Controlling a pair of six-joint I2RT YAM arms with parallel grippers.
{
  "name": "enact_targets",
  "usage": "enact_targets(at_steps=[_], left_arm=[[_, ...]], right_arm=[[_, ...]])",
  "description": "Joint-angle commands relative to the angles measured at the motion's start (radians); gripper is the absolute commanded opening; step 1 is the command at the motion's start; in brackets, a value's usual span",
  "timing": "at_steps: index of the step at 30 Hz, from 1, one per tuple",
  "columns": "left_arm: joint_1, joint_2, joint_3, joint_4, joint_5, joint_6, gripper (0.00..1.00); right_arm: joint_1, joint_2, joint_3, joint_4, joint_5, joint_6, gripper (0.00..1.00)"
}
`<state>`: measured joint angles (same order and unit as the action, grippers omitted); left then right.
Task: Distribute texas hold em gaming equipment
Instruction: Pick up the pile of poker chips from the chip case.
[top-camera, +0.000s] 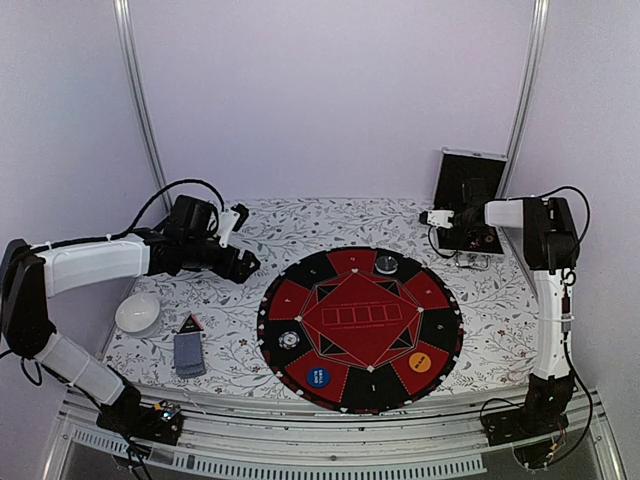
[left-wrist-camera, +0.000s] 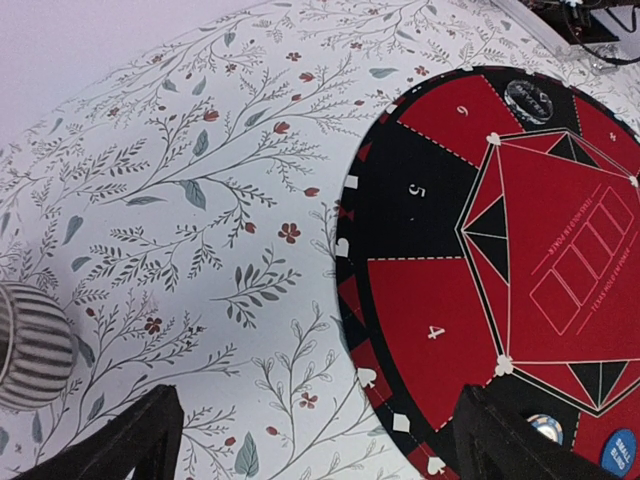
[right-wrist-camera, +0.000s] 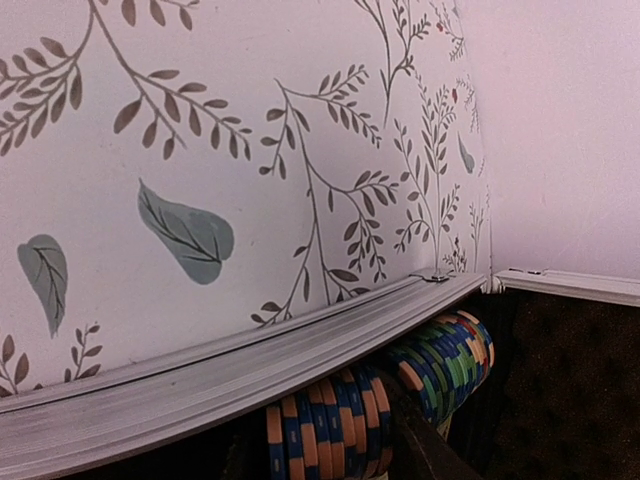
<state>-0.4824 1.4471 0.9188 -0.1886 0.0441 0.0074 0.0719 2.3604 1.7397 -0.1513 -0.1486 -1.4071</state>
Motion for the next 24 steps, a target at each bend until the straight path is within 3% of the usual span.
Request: enact_targets(at_steps=[1, 4, 8, 16, 24], left_arm=[[0.015, 0.006, -0.003, -0.005, 0.003, 0.009, 0.97], [0.014, 0.007, -0.003, -0.003, 0.002, 0.008, 0.97], [0.015, 0.009, -0.002, -0.004, 0.003, 0.007, 0.96], [0.015, 0.008, 0.001, -0.005, 0.008, 0.006, 0.96], [0.015, -0.032, -0.001, 0.002, 0.028, 0.002, 0.96]], right_arm=[[-0.004, 0.08, 0.02, -0.036, 0.068, -0.025, 0.41], [-0.004, 0.081, 0.018, -0.033, 0.081, -0.055, 0.41], [-0.001, 0.065, 0.015, -0.048, 0.077, -0.054, 0.28], [-0.001, -0.02, -0.029, -0.046, 0.084, -0.074, 0.15], [0.002, -0.16, -0.037, -0.01, 0.033, 0.046, 0.02]])
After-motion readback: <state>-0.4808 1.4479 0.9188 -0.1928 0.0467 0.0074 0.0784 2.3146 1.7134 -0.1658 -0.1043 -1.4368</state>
